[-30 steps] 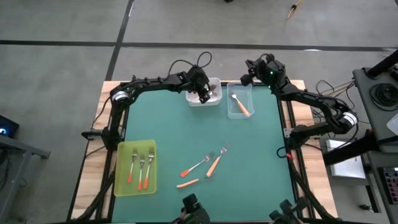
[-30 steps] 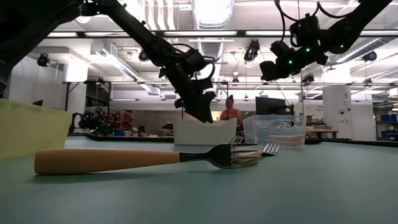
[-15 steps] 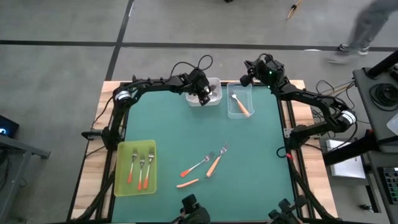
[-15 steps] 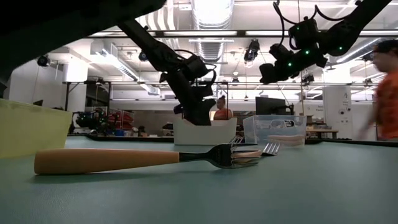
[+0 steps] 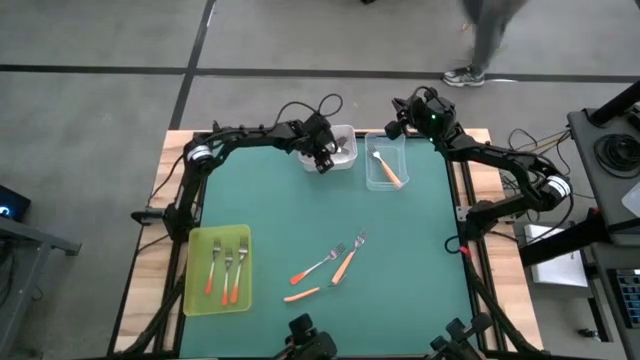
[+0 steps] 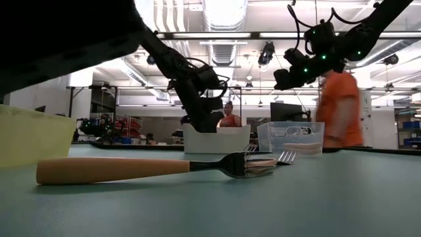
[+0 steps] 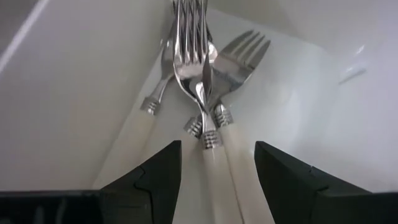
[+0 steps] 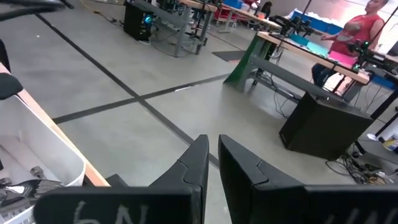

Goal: Sort silverware by color (type)
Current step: Put the white fork into the white bin

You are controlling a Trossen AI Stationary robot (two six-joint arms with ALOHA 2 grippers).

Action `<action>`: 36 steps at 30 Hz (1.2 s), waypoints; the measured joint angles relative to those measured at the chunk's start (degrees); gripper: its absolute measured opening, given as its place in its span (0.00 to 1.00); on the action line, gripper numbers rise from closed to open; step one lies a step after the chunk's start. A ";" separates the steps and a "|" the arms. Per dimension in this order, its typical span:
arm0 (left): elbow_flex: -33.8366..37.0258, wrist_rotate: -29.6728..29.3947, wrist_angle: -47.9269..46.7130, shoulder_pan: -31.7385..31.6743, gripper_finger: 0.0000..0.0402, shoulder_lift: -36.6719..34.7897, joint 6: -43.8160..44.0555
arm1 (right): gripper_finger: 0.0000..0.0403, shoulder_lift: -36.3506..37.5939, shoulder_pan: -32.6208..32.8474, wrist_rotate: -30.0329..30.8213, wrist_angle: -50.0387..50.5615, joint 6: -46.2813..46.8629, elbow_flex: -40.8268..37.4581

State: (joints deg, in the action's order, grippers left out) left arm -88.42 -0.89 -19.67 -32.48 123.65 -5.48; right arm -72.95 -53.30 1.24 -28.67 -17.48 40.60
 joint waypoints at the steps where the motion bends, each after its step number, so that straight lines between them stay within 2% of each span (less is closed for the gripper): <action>1: 0.00 -0.01 -0.37 -0.07 0.46 0.07 -0.02 | 0.07 0.00 0.00 0.00 0.00 -0.03 0.00; 9: 0.02 -0.04 -1.76 -0.48 0.46 0.07 0.37 | 0.07 0.00 0.00 -0.01 -0.17 0.93 0.00; 20: -0.02 0.12 -5.48 -0.79 0.37 0.01 3.78 | 0.07 0.00 0.00 -0.01 0.07 0.96 0.00; 31: -0.07 0.34 -7.24 -0.79 0.36 -0.12 3.73 | 0.07 0.00 0.00 -0.01 0.13 0.80 0.00; 36: -0.04 0.38 -7.16 -0.79 0.29 -0.12 3.61 | 0.07 0.00 0.00 -0.01 0.15 0.80 0.00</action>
State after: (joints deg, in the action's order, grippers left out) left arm -88.47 -0.51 -26.83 -33.28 123.52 -1.87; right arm -72.95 -53.30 1.23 -28.51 -16.69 40.60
